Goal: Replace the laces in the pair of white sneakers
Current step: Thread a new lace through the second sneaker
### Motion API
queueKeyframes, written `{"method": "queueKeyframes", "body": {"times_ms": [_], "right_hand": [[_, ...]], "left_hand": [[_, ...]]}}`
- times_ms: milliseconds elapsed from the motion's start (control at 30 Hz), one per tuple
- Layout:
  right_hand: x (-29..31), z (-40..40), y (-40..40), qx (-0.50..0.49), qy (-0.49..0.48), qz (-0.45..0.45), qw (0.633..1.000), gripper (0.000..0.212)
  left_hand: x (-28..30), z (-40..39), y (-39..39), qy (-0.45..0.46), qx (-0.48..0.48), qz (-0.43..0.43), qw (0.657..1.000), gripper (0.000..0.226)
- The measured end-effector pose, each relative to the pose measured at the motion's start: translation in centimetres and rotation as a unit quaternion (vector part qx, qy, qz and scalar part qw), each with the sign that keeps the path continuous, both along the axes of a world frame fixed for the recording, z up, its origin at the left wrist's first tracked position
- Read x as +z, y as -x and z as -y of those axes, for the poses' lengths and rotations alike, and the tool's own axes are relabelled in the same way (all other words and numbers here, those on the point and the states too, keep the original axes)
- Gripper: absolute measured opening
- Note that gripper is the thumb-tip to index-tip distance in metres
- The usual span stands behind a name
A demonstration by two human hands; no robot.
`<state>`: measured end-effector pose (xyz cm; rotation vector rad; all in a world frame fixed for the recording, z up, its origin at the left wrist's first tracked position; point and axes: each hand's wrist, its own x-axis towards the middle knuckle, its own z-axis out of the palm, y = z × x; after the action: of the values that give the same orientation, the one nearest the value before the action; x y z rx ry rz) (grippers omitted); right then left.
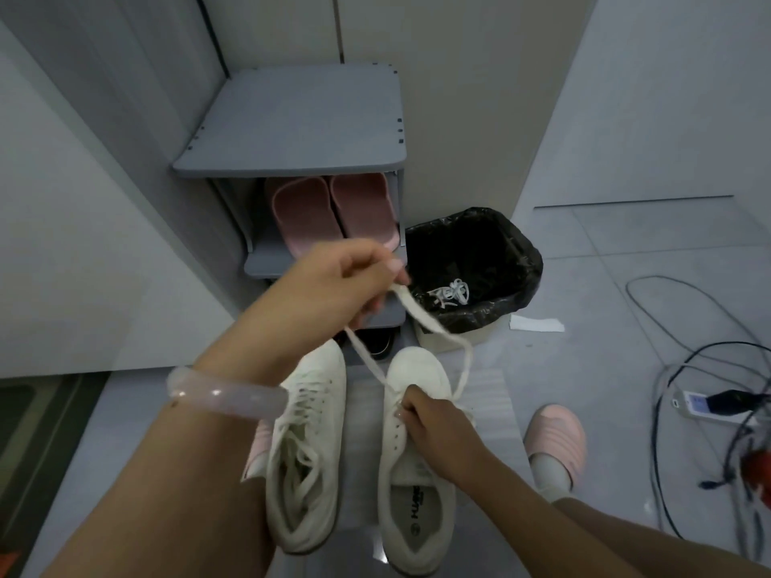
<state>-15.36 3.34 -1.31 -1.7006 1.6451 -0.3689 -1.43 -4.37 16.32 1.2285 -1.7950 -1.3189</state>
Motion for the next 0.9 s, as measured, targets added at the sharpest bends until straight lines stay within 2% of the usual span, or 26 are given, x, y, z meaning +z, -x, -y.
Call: {"method": "queueKeyframes", "body": {"times_ms": [33, 67, 100, 167, 200, 267, 300, 367, 433, 467, 533, 567, 600, 700, 767, 833, 900], "right_hand": [[0.5, -0.2, 0.0, 0.004, 0.009, -0.008, 1.000, 0.024], [1.1, -0.5, 0.1, 0.014, 0.022, -0.020, 0.999, 0.021], [1.9, -0.8, 0.1, 0.026, 0.037, -0.025, 0.999, 0.019], [3.7, -1.5, 0.2, 0.054, 0.060, -0.002, 0.997, 0.017], [4.7, -1.9, 0.3, 0.062, 0.059, 0.037, 0.996, 0.019], [6.8, -2.4, 0.5, 0.026, 0.035, 0.160, 0.986, 0.021], [7.6, -2.4, 0.7, -0.017, 0.027, 0.215, 0.976, 0.020], [9.1, -2.3, 1.2, -0.124, 0.017, 0.293, 0.948, 0.020], [10.3, -2.1, 1.3, -0.222, -0.018, 0.366, 0.903, 0.021], [10.9, -2.0, 1.1, -0.262, -0.043, 0.415, 0.870, 0.020], [12.5, -1.6, 0.5, -0.315, -0.088, 0.511, 0.795, 0.019], [13.4, -1.3, 0.2, -0.323, -0.096, 0.535, 0.775, 0.019], [14.3, -0.9, -0.1, -0.323, -0.093, 0.538, 0.773, 0.019], [18.1, 0.3, -0.2, -0.327, -0.053, 0.510, 0.794, 0.020], [22.2, 1.1, 0.7, -0.311, -0.007, 0.530, 0.789, 0.025], [27.0, 1.4, 2.1, -0.270, 0.070, 0.596, 0.753, 0.029], [31.4, 1.3, 3.3, -0.194, 0.143, 0.673, 0.700, 0.022]], "left_hand": [[-0.1, -0.3, -1.2, 0.041, 0.031, 0.023, 0.998, 0.015], [-0.5, -0.6, -2.2, 0.089, 0.049, 0.107, 0.989, 0.011], [-1.3, -1.0, -3.0, 0.122, 0.046, 0.217, 0.967, 0.023], [-4.3, -2.6, -3.9, 0.082, 0.003, 0.366, 0.927, 0.049], [-6.1, -3.8, -3.8, 0.051, -0.020, 0.415, 0.908, 0.054], [-9.6, -6.6, -2.9, 0.066, -0.055, 0.484, 0.871, 0.054], [-11.3, -7.7, -2.1, 0.088, -0.078, 0.470, 0.875, 0.051], [-13.5, -9.7, -0.3, 0.084, -0.166, 0.372, 0.909, 0.048], [-15.1, -10.9, 1.3, 0.120, -0.256, 0.358, 0.890, 0.056], [-15.7, -11.0, 1.5, 0.155, -0.263, 0.375, 0.875, 0.058], [-16.9, -11.0, 1.4, 0.178, -0.241, 0.387, 0.872, 0.058], [-17.4, -11.0, 1.3, 0.176, -0.238, 0.384, 0.875, 0.056], [-17.8, -10.9, 1.4, 0.170, -0.240, 0.385, 0.875, 0.053], [-18.5, -10.8, 1.8, 0.150, -0.247, 0.404, 0.868, 0.050], [-19.0, -10.5, 1.8, 0.135, -0.249, 0.412, 0.866, 0.049], [-19.3, -10.2, 1.8, 0.124, -0.254, 0.417, 0.864, 0.048], [-19.6, -10.1, 1.9, 0.108, -0.255, 0.415, 0.867, 0.048]]}}
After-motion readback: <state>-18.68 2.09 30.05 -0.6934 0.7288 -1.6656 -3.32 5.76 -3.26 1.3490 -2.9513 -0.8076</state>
